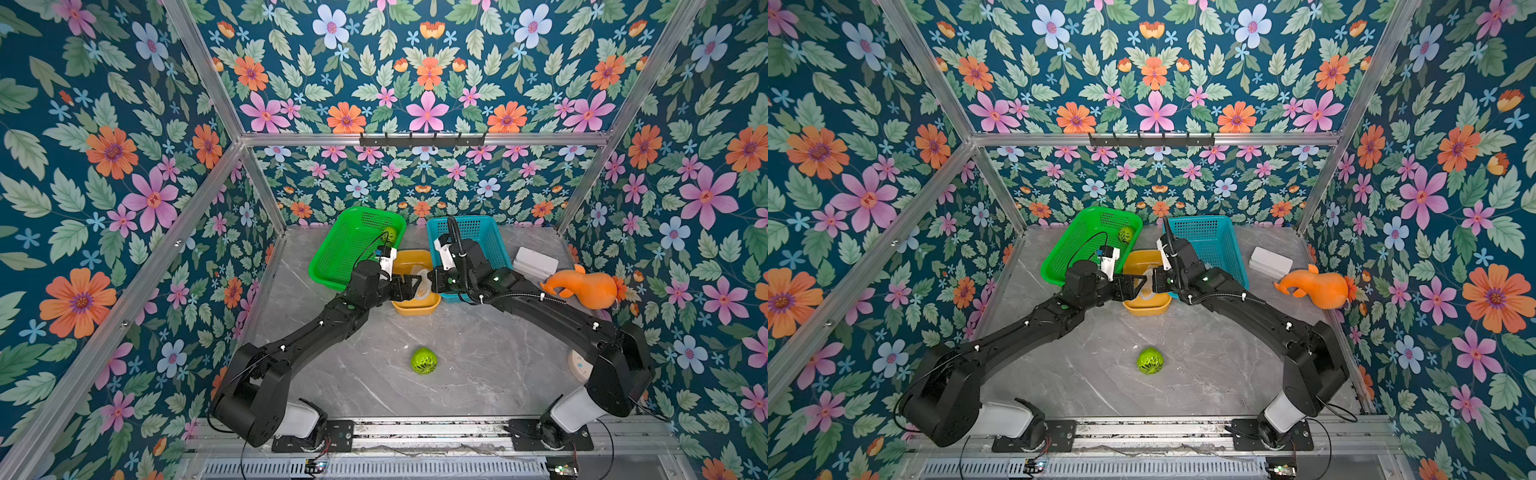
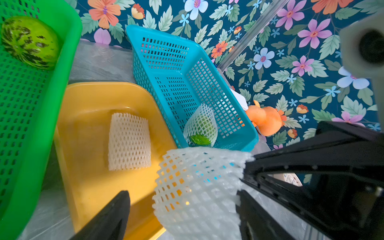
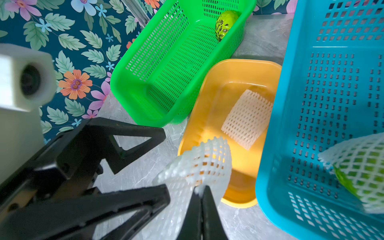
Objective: Sleeve custard apples in foam nets
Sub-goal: Open the foam net.
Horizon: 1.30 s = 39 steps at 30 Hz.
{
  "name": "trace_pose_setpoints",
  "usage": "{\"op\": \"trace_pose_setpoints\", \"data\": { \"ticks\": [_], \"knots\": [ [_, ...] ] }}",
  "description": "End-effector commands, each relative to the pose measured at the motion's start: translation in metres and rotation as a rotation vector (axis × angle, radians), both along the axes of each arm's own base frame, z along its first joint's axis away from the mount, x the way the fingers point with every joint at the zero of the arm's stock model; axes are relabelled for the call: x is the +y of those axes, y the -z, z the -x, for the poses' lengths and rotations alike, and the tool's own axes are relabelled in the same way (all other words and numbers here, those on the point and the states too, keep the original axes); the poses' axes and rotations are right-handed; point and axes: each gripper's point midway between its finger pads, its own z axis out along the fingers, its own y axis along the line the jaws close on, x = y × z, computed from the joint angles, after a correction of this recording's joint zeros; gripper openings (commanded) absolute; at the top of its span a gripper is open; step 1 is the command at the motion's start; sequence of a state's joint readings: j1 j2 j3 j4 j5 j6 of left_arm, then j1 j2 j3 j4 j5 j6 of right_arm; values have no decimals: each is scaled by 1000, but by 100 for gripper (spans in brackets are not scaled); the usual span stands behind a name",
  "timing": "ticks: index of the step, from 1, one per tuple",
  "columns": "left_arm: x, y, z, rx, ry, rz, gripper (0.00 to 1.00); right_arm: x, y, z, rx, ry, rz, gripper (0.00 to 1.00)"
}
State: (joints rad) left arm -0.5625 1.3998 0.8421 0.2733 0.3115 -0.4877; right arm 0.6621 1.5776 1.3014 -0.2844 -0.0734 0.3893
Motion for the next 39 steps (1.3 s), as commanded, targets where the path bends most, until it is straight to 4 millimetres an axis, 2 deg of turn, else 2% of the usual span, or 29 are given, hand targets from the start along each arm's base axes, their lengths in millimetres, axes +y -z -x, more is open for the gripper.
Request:
{"op": "trace_pose_setpoints", "data": {
  "ticks": [1,6,12,19,20,21,22,32,34,39],
  "knots": [
    [6,-2,-2,-10,-28,-12,84,-9,0,-5,-38,32,40,0],
    [-1,2,0,11,9,-8,84,-6,-2,-4,-46,20,23,0],
    [-7,-4,1,6,43,11,84,-5,-2,-7,-39,28,28,0],
    [15,-24,0,-47,-53,4,84,-12,-1,-5,-37,46,48,0],
    [16,-26,0,-87,-40,-32,87,-12,-1,-5,-35,46,47,0],
    [17,-26,0,-103,-36,-51,99,-11,-2,-5,-36,47,44,0],
    [18,-26,0,-106,-37,-59,100,-11,-3,-5,-36,47,42,0],
    [26,-23,2,-116,-53,-106,100,-11,-7,-5,-39,49,39,0],
    [21,-21,5,-116,-17,-107,97,-11,-7,-5,-35,47,36,0],
    [7,-16,11,-87,59,-80,82,-9,-8,-7,-34,50,29,0]
  ]
}}
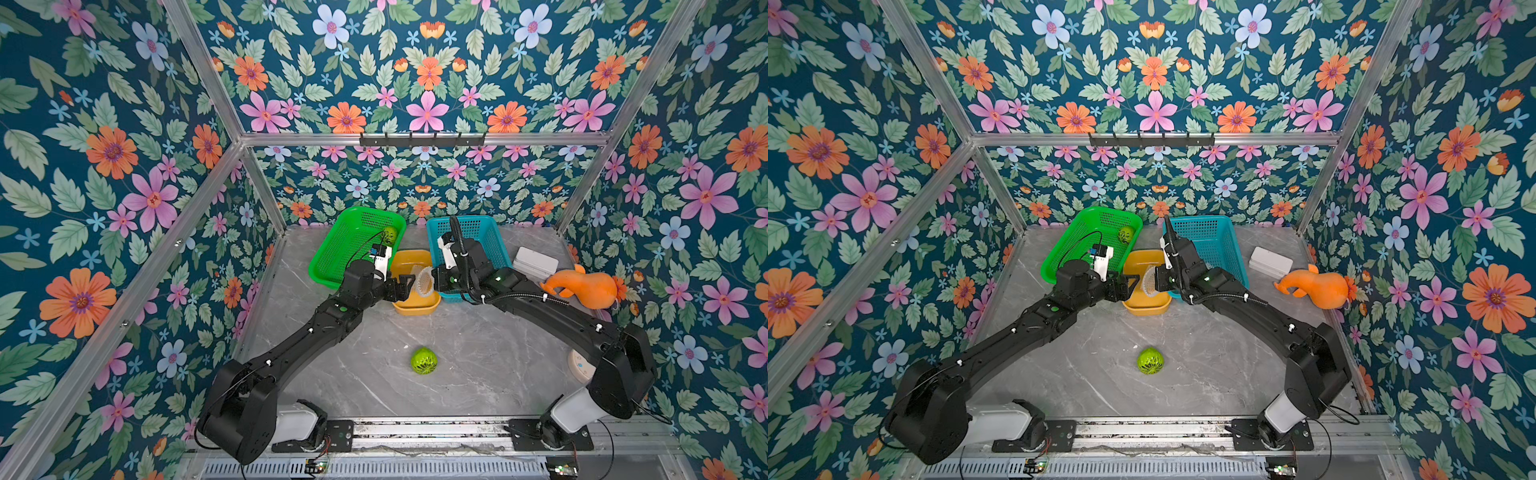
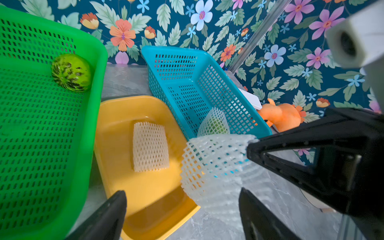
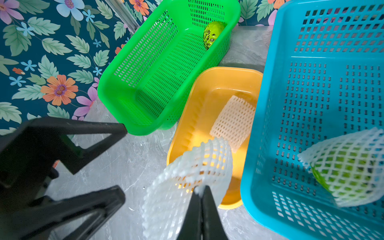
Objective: Sleeve custard apples in foam nets
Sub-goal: Open the foam net.
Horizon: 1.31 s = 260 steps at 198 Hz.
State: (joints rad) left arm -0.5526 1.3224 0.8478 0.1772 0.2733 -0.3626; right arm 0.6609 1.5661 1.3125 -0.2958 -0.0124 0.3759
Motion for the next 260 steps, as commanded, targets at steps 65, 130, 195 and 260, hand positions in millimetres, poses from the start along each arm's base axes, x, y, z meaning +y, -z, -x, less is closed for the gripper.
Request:
{"op": "trace_pose_setpoints", "data": {
  "ticks": [65,130,195,260],
  "knots": [
    [-29,-8,13,25,128,78,58,0,10,-3,23,20,22,0],
    [-42,8,7,67,133,43,50,2,5,-1,14,7,1,0],
    [-35,13,-3,59,70,0,0,-6,14,2,21,23,33,0],
    [-10,27,-10,54,-49,-100,0,-16,15,6,15,40,60,0]
  ]
}}
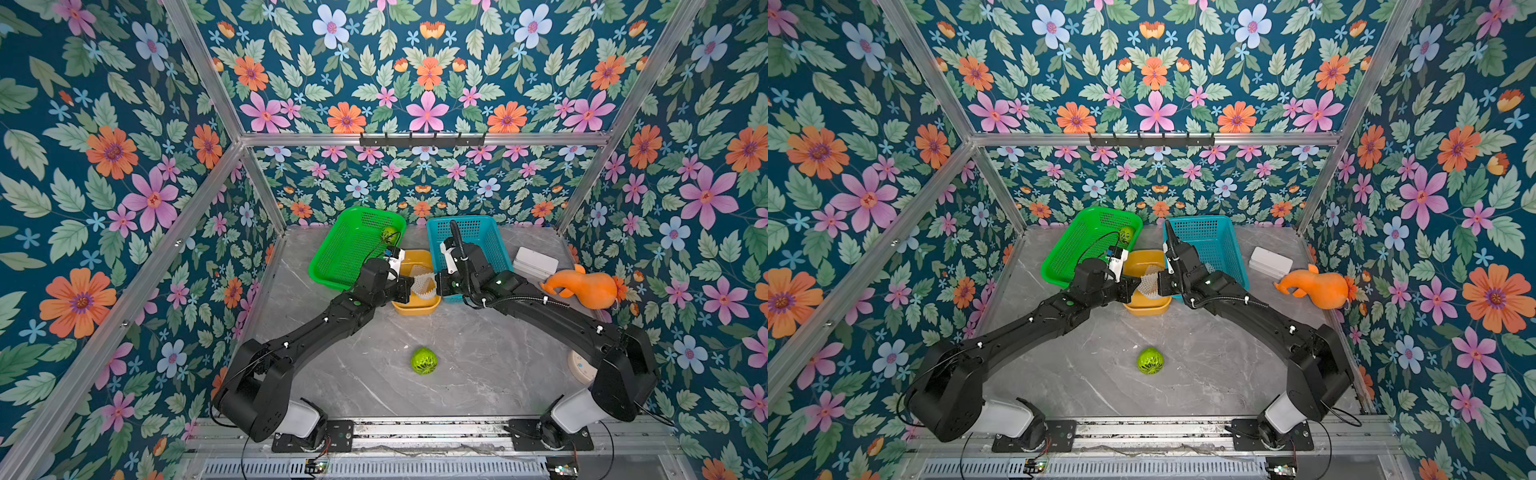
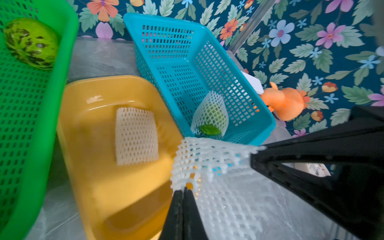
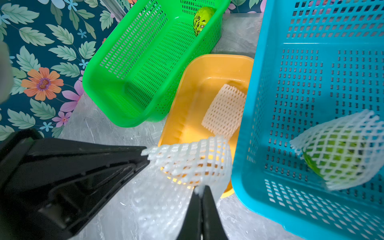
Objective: Sleeve custard apples in foam nets
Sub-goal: Open the foam net.
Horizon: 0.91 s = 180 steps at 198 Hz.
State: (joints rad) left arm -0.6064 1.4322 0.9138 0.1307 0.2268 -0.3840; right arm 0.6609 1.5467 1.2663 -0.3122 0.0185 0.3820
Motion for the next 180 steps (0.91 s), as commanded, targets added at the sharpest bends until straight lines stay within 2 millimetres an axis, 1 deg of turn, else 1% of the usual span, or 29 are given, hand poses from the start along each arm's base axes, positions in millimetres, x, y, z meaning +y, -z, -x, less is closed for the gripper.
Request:
{"op": "trace_pose_setpoints", "data": {
  "ticks": [1,24,44,62,76,86,95,96,97,98,99,101,102,103,124,143,156,168,180],
  "knots": [
    [12,0,-5,-27,-50,-49,0,-5,0,0,-10,10,21,0],
    [12,-3,-6,-39,-51,-46,0,1,0,0,-1,-5,-3,0],
    [18,-5,-7,-51,-78,-61,0,3,1,0,6,-6,-7,0],
    [22,-8,-6,-65,-92,-61,0,6,-2,2,9,-23,-27,0],
    [20,-11,-2,-85,-69,-50,0,14,-8,6,19,-60,-64,0],
    [19,-14,0,-111,-46,-47,0,20,-14,11,24,-97,-95,17],
    [19,-16,3,-139,-26,-55,0,25,-20,15,30,-123,-120,40],
    [19,-16,3,-145,-23,-57,0,25,-20,15,30,-126,-122,45],
    [19,-16,3,-148,-22,-58,0,25,-20,16,33,-128,-124,47],
    [19,-17,3,-152,-20,-60,0,26,-20,16,34,-129,-126,47],
    [19,-16,4,-156,-19,-62,0,26,-21,16,34,-130,-127,51],
    [20,-17,4,-163,-18,-65,0,26,-21,17,38,-133,-130,54],
    [20,-17,4,-166,-18,-67,0,26,-21,18,38,-135,-131,54],
    [20,-17,4,-170,-18,-69,0,26,-22,18,38,-136,-132,57],
    [29,-12,6,-225,-18,-128,0,24,-28,25,77,-155,-157,69],
    [30,-10,10,-272,2,-150,0,17,-30,30,135,-146,-196,73],
    [32,-11,13,-314,-1,-147,0,11,-33,30,179,-129,-245,77],
    [34,-16,16,-362,-5,-149,0,6,-35,29,209,-107,-290,83],
    [32,-21,24,-438,0,-157,0,2,-33,27,227,-81,-291,86]
  ]
}}
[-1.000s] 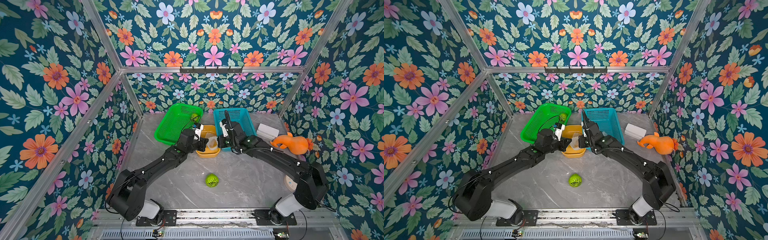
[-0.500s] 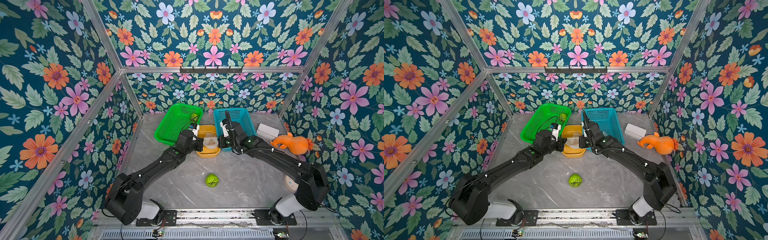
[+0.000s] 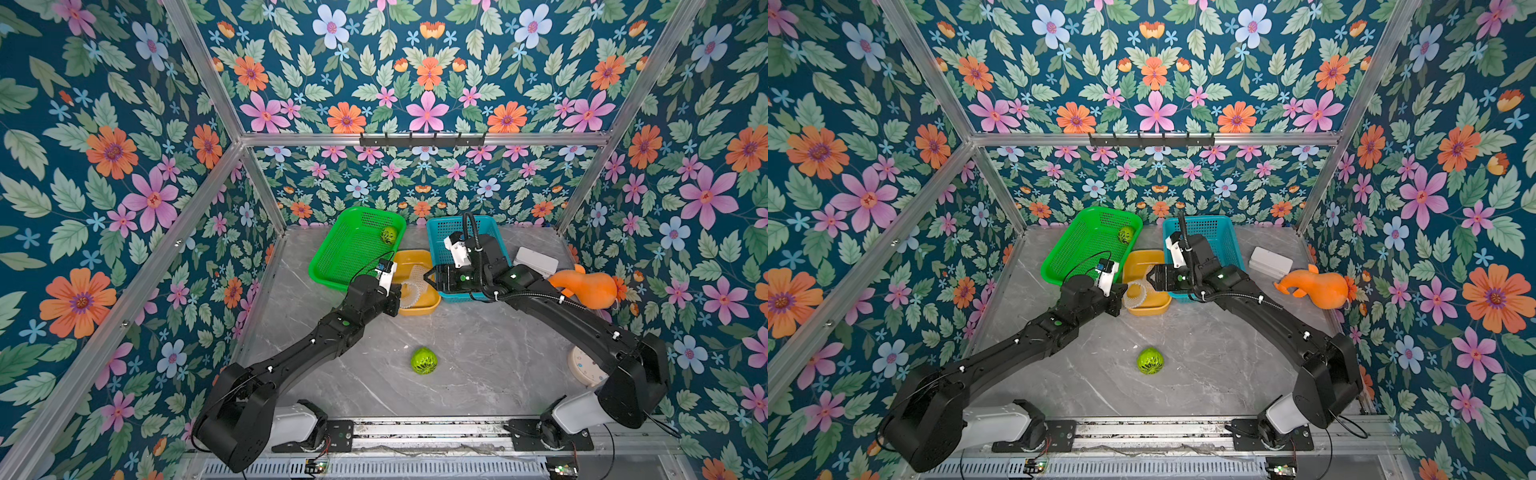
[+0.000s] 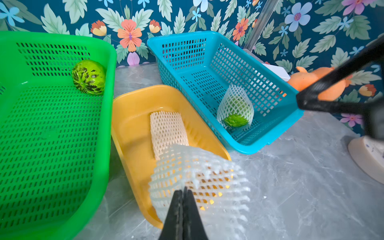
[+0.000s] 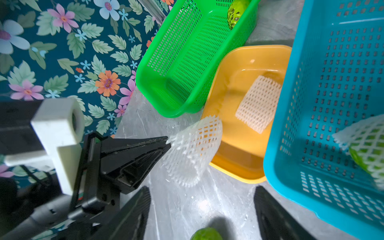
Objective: Sleeve custard apples in foam nets
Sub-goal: Open the foam net.
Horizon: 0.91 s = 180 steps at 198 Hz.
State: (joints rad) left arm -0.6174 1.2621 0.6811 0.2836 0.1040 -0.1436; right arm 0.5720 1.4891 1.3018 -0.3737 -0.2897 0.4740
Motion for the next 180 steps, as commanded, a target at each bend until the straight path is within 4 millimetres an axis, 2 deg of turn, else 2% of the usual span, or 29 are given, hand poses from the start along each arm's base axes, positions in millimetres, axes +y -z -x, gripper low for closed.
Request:
{"op": "trace_pose_setpoints", "data": {
  "ticks": [1,34,52,73,98,101,113,142,151,162,173,180],
  "knots": [
    [-3,-27,3,-196,15,-5,0,0,1,8,96,10,-58,87],
    [-20,-43,31,-365,65,-67,0,7,9,6,170,-8,-45,87],
    [-28,-46,41,-382,102,-62,0,8,13,1,194,-6,-35,87],
    [-35,-46,51,-394,121,-68,0,7,22,-1,254,-17,-35,82],
    [-39,-42,56,-392,130,-81,0,13,30,8,327,-64,-56,74],
    [-40,-42,56,-392,129,-84,0,16,43,8,365,-71,-49,74],
    [-42,-39,56,-389,128,-94,0,20,51,13,414,-84,-67,74],
    [-46,-35,56,-384,133,-109,0,30,53,19,474,-108,-146,72],
    [-46,-33,54,-381,129,-119,0,32,51,21,485,-120,-160,66],
    [-45,-32,53,-379,124,-127,0,31,51,23,486,-119,-160,53],
    [-45,-32,53,-377,120,-128,0,28,51,22,475,-102,-150,26],
    [-45,-30,53,-374,120,-129,0,25,52,21,468,-88,-139,14]
  ]
}}
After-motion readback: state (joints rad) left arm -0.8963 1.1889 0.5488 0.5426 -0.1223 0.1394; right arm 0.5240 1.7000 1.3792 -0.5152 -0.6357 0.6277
